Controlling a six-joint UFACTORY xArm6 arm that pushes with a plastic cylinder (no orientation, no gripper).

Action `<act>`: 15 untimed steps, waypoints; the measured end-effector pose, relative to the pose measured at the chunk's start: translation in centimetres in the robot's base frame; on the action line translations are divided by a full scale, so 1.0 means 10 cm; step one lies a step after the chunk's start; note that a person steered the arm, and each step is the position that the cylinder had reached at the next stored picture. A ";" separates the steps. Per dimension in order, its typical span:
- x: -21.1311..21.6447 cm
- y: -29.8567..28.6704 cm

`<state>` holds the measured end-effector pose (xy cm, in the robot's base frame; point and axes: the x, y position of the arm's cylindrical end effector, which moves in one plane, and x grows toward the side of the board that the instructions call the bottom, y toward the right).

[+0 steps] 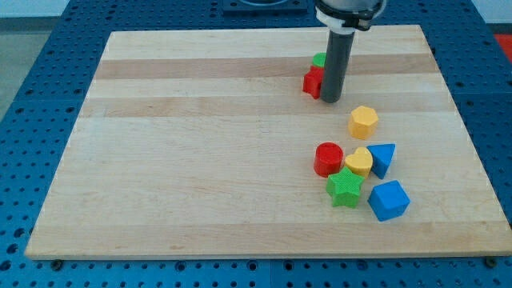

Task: Push the green star along with the red circle slightly up

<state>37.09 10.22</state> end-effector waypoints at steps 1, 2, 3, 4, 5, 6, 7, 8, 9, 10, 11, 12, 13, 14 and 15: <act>-0.03 0.00; -0.09 0.00; -0.13 0.00; -0.09 0.01; 0.21 -0.03; 0.47 -0.26; 0.50 -0.61; 0.89 -0.77; 1.37 -0.89; 1.79 -0.91; 2.14 -0.86; 2.27 -0.69; 2.26 -0.37; 2.23 -0.10; 2.16 -0.04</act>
<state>58.65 9.80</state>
